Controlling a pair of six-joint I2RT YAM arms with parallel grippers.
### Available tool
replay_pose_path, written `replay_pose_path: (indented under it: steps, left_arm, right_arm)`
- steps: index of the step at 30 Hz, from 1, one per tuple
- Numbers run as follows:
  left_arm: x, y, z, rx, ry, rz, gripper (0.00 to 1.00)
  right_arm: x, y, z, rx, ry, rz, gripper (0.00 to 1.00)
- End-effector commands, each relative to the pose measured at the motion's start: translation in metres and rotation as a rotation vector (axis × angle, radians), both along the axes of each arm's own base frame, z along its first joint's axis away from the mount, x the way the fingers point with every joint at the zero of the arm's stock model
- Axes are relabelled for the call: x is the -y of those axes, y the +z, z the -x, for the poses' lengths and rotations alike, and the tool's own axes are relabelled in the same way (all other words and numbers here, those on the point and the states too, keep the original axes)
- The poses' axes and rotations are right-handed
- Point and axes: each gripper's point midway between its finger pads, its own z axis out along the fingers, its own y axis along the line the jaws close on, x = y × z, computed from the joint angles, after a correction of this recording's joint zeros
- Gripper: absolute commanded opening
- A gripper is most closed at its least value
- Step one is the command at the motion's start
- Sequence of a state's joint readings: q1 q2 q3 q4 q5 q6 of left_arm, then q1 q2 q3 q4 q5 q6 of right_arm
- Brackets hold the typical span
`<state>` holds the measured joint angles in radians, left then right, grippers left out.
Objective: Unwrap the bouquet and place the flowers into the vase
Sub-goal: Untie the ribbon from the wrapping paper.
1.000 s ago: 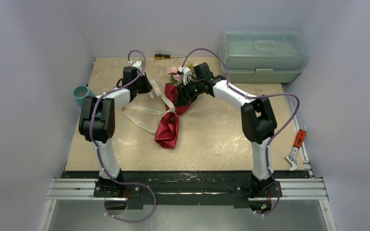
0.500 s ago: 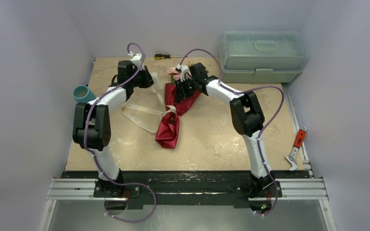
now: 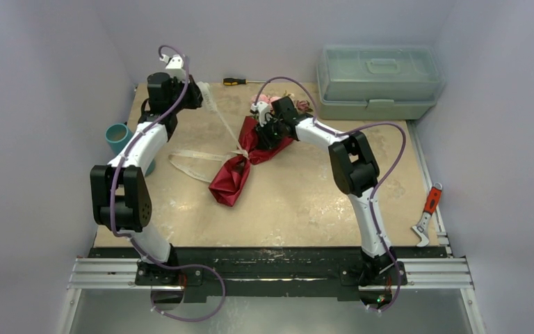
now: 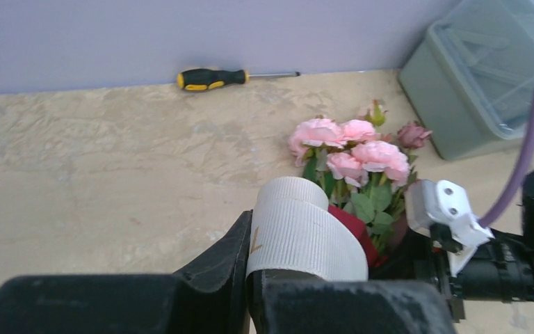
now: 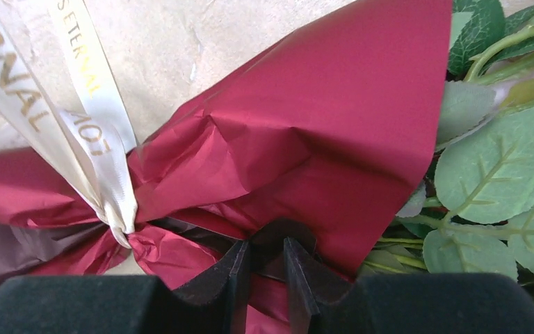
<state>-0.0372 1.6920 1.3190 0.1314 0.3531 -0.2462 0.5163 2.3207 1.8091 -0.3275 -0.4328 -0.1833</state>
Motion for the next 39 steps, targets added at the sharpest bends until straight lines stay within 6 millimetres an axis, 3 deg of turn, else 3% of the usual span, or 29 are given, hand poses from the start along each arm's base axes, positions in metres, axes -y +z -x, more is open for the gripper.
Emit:
replay_pose_path:
  steps: [1,4,5,7,8,11,16,19,21,24,27,35,39]
  left_arm:
    - [-0.043,-0.006,-0.014,0.017,0.174,-0.105,0.0]
    - [-0.037,-0.048,-0.021,-0.085,0.113,-0.123,0.0]
    - [-0.033,-0.06,-0.024,-0.117,0.087,-0.116,0.06]
    - [-0.023,-0.078,-0.026,-0.169,0.015,-0.122,0.49]
    - [-0.019,-0.078,-0.024,-0.164,-0.013,-0.116,0.63]
    - [-0.007,-0.063,-0.009,-0.104,-0.11,-0.117,0.77]
    - [0.025,-0.046,0.043,-0.028,-0.397,-0.129,0.71]
    - [0.042,-0.059,0.078,-0.072,-0.523,-0.106,0.53]
    - [0.053,-0.074,0.099,-0.116,-0.582,-0.118,0.47]
    - [0.073,-0.095,0.125,-0.178,-0.641,-0.132,0.41]
    - [0.085,-0.113,0.137,-0.236,-0.64,-0.129,0.46]
    - [0.085,-0.145,0.126,-0.352,-0.503,-0.046,0.61]
    - [0.087,-0.163,0.136,-0.432,-0.501,0.003,0.58]
  right_arm:
    - [0.032,-0.022,0.017,-0.023,0.031,0.147,0.28]
    - [0.032,-0.021,0.02,-0.013,0.071,0.156,0.28]
    - [0.031,-0.018,0.02,-0.011,0.077,0.149,0.29]
    - [0.027,-0.008,0.018,-0.005,0.079,0.127,0.32]
    - [0.023,0.001,0.017,0.0,0.077,0.107,0.34]
    - [0.012,0.039,0.014,0.019,0.066,0.014,0.42]
    - [-0.002,0.098,0.027,0.004,0.085,-0.138,0.47]
    - [0.0,0.117,0.037,-0.026,0.09,-0.192,0.47]
    - [0.0,0.124,0.049,-0.056,0.115,-0.224,0.45]
    - [0.0,0.123,0.06,-0.083,0.132,-0.228,0.38]
    - [-0.011,0.116,0.071,-0.135,0.146,-0.236,0.34]
    - [-0.025,0.085,0.076,-0.226,0.135,-0.244,0.33]
    - [-0.031,0.075,0.075,-0.228,0.133,-0.243,0.33]
